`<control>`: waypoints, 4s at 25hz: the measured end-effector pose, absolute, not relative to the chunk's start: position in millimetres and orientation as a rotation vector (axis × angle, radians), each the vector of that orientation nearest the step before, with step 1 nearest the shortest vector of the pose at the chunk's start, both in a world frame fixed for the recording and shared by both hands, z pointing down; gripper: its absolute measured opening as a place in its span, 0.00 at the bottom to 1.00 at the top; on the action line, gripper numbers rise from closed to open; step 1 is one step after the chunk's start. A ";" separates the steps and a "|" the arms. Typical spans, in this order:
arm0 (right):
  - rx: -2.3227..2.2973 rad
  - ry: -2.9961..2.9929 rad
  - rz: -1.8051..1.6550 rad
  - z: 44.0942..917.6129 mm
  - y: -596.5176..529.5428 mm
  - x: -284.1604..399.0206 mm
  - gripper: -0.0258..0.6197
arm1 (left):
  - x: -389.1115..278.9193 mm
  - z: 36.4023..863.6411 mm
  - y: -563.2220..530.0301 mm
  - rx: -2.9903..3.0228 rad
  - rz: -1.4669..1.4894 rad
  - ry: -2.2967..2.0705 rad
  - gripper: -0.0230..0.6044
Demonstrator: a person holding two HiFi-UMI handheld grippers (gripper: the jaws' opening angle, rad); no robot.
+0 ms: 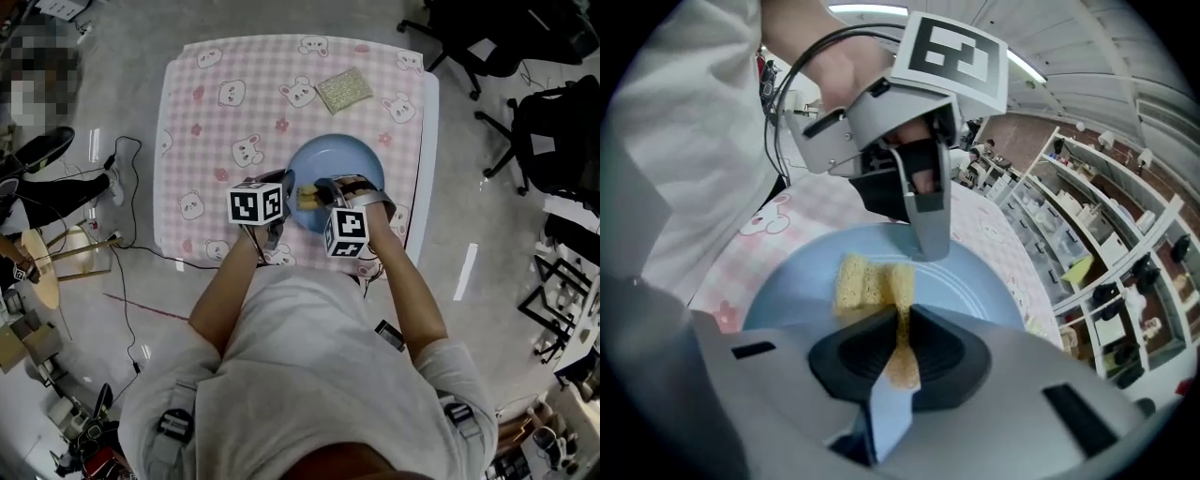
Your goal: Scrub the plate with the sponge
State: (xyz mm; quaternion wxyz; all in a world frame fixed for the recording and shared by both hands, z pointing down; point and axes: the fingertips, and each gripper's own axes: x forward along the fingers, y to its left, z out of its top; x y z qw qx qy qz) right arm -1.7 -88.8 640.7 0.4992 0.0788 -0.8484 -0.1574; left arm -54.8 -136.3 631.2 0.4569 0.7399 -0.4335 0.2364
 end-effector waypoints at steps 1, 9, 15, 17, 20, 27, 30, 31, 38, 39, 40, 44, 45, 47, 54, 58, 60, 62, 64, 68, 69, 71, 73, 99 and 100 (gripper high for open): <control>0.177 -2.051 -0.378 641.5 -83.4 1.0 0.11 | -53.9 631.0 -136.7 1.827 0.581 -1.066 0.10; 0.109 -2.032 -0.325 651.4 -37.9 12.7 0.11 | -65.8 628.3 -131.3 1.831 0.590 -1.064 0.09; 0.132 -2.006 -0.198 664.5 -41.9 45.6 0.11 | -64.7 630.8 -136.2 1.845 0.595 -1.058 0.09; 0.155 -1.990 -0.154 666.7 -46.5 60.8 0.11 | -62.0 630.2 -135.7 1.848 0.600 -1.058 0.09; 0.200 -1.965 -0.108 665.8 -53.5 79.5 0.11 | -61.2 627.0 -131.8 1.846 0.605 -1.061 0.09; 0.352 -1.943 -0.058 664.2 -84.6 101.7 0.11 | -60.0 623.7 -133.0 1.857 0.611 -1.059 0.09; 0.440 -1.929 -0.036 663.8 -103.8 109.2 0.11 | -59.7 623.5 -132.1 1.856 0.607 -1.059 0.10; 0.467 -1.929 -0.023 663.9 -110.3 110.8 0.11 | -59.7 623.8 -131.8 1.854 0.607 -1.059 0.10; 0.615 -1.910 0.013 659.7 -156.0 107.4 0.11 | -60.3 623.0 -131.6 1.846 0.578 -1.067 0.10; 0.631 -1.906 0.006 659.1 -161.1 105.7 0.11 | -60.0 623.2 -131.2 1.843 0.576 -1.069 0.10; 0.644 -1.904 -0.002 658.4 -165.4 103.9 0.11 | -59.6 623.4 -130.9 1.842 0.578 -1.070 0.10; 0.680 -1.919 -0.012 654.1 -178.7 89.8 0.11 | -60.3 622.8 -132.0 1.845 0.582 -1.072 0.10; 0.678 -1.929 -0.017 652.3 -180.9 83.5 0.11 | -61.1 622.6 -132.2 1.844 0.581 -1.075 0.10; 0.649 -1.947 -0.055 648.5 -182.2 69.5 0.11 | -62.3 622.9 -132.0 1.837 0.577 -1.081 0.10; 0.492 -1.995 -0.190 641.5 -155.1 33.0 0.11 | -62.7 624.7 -131.1 1.811 0.591 -1.103 0.10; 0.413 -2.003 -0.212 642.5 -134.0 20.0 0.11 | -67.4 625.8 -134.0 1.811 0.606 -1.103 0.09; 0.380 -2.006 -0.222 643.4 -122.5 15.9 0.11 | -69.2 628.0 -133.3 1.807 0.612 -1.103 0.09; 0.353 -2.012 -0.228 643.1 -111.2 11.7 0.11 | -71.1 629.6 -131.8 1.799 0.612 -1.108 0.09; 0.323 -2.018 -0.241 641.4 -99.2 7.2 0.11 | -72.5 629.5 -130.7 1.796 0.609 -1.112 0.09; 0.254 -2.031 -0.224 642.6 -71.3 6.7 0.11 | -71.9 629.2 -132.0 1.803 0.610 -1.110 0.09; 0.243 -2.033 -0.215 643.4 -64.9 8.8 0.11 | -71.4 629.4 -132.4 1.804 0.612 -1.111 0.09; 0.230 -2.029 -0.204 646.1 -54.6 14.9 0.11 | -70.3 629.7 -133.3 1.805 0.613 -1.110 0.09; 0.232 -2.020 -0.191 649.5 -49.4 23.4 0.11 | -69.3 630.2 -134.6 1.807 0.611 -1.105 0.09; 0.627 -1.889 -0.099 651.8 -184.3 59.2 0.11 | -67.0 627.6 -130.5 1.803 0.577 -1.117 0.09; 0.615 -1.899 -0.129 649.5 -184.6 50.8 0.11 | -67.5 626.7 -131.1 1.805 0.578 -1.119 0.09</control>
